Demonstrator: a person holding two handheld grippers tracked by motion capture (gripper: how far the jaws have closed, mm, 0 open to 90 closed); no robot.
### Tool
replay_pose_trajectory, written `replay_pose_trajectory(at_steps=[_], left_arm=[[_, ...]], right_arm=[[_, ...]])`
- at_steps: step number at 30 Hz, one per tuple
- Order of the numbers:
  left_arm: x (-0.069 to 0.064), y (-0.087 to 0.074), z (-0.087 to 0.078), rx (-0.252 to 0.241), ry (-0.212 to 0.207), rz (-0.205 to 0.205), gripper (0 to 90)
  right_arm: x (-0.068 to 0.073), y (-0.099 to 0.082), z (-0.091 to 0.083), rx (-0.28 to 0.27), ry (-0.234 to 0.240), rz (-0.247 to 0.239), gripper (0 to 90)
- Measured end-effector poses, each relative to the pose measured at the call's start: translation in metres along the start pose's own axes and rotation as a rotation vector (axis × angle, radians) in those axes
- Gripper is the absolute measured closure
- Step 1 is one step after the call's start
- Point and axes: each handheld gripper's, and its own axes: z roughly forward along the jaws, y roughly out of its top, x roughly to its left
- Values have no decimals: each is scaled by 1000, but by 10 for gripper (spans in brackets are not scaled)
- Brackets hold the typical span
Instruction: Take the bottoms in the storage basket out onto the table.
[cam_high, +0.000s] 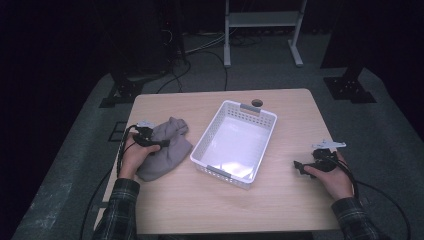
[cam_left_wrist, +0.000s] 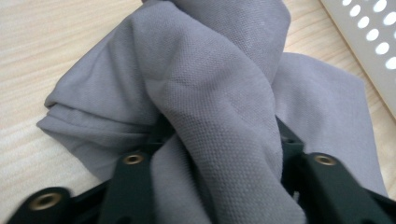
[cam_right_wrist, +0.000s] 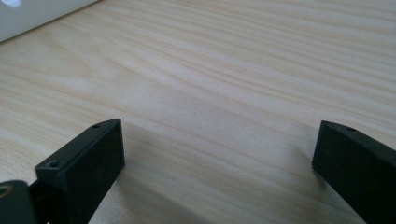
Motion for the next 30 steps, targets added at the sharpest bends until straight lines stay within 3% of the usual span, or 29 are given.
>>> replay_pose_trajectory(at_steps=[4, 7, 8, 10, 13, 18, 30], left_arm=[[1, 0, -1, -11, -12, -13, 447], [1, 2, -5, -22, 6, -11, 351], [1, 2, -6, -18, 9, -13, 282], [0, 5, -10, -5, 22, 4, 259], [-1, 10, -20, -37, 41, 24, 195], [-5, 14, -29, -37, 39, 50, 96], [-20, 8, -61, -49, 46, 83, 87]], right_arm=[[0, 0, 0, 0, 0, 1, 12], [0, 0, 0, 0, 0, 1, 12], [0, 0, 0, 0, 0, 1, 12], [0, 0, 0, 0, 0, 1, 12], [0, 0, 0, 1, 1, -2, 12], [0, 0, 0, 1, 2, -3, 12], [0, -1, -1, 1, 3, -1, 12]])
